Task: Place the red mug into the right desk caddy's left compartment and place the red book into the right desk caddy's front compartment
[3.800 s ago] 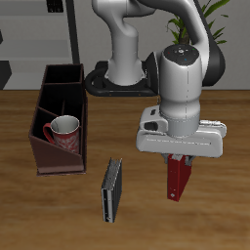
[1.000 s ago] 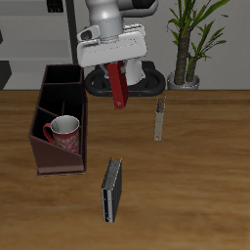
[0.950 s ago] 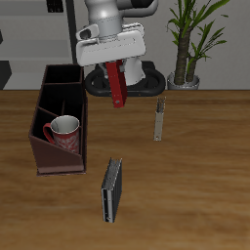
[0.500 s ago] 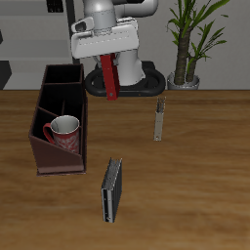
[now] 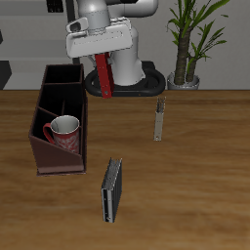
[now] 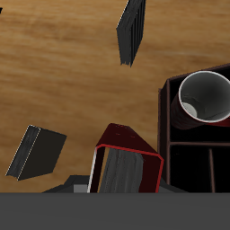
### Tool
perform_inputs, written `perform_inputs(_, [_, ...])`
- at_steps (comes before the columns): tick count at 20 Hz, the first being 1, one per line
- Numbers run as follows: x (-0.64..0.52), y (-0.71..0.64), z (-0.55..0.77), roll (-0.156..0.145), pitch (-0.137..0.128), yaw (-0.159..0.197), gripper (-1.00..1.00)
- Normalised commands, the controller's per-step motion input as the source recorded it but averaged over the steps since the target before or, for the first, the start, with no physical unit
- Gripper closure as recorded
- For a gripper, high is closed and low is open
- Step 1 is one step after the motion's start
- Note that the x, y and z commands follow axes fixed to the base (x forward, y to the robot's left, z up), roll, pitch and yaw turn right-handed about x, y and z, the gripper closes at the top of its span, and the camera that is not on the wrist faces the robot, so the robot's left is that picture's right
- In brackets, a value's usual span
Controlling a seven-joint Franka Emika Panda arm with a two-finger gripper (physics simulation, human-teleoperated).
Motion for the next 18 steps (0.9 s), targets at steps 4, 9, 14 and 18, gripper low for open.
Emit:
perform_inputs(4, [-0.11,-0.26,-0.04,-0.047,0.007,0.033,1.0])
perform_inputs(9, [-0.05,-0.28,-0.03,-0.006,0.009,0.06,1.0])
perform_inputs(14, [0.06,-0.28,-0.02,-0.016,0.027,0.044,1.0])
perform_inputs(18, [0.08,-0.36,0.0,-0.019,0.021,0.049,1.0])
